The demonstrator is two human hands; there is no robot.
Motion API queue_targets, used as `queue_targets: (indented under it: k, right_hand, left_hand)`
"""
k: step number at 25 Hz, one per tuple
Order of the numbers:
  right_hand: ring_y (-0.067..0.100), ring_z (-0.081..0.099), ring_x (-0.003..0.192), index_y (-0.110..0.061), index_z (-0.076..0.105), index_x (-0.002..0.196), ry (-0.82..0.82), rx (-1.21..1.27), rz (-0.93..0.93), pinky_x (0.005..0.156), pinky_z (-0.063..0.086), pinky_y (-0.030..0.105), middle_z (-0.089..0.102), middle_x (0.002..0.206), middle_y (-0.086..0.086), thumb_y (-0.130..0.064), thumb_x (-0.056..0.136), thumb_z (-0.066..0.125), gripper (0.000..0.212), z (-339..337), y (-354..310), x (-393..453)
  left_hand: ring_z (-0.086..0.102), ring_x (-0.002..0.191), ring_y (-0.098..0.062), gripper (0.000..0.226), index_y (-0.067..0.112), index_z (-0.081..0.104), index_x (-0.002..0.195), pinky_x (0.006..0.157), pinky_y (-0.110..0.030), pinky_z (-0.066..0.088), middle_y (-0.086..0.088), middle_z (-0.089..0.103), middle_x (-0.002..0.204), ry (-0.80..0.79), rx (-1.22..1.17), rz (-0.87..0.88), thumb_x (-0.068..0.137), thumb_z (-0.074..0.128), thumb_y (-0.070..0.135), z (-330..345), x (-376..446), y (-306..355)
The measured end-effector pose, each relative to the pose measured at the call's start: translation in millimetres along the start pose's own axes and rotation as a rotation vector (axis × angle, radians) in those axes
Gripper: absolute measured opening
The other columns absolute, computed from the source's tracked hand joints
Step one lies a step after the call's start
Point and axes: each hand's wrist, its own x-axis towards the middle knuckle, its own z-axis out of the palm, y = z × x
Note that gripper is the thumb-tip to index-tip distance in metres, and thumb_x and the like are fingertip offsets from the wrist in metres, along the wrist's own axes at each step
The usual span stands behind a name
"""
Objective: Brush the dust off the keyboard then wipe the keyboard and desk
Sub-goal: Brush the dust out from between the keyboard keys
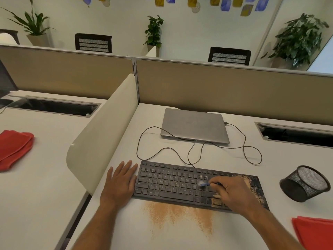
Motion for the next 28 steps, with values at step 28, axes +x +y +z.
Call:
queue_targets:
  k: [28]
  right_hand:
    - [0.003,0.060,0.067,-0.030,0.071,0.091,0.097,-0.023,0.070,0.057,0.043,0.012,0.063,0.068,-0.024,-0.020,0.089,0.063,0.013,-23.0,6.8,-6.2]
  left_hand:
    - [-0.004,0.151,-0.002,0.073,0.042,0.021,0.156,0.124,-0.037,-0.009,0.019,0.010,0.164,0.002,0.001,-0.007,0.089,-0.004,0.058,0.8,-0.1,-0.5]
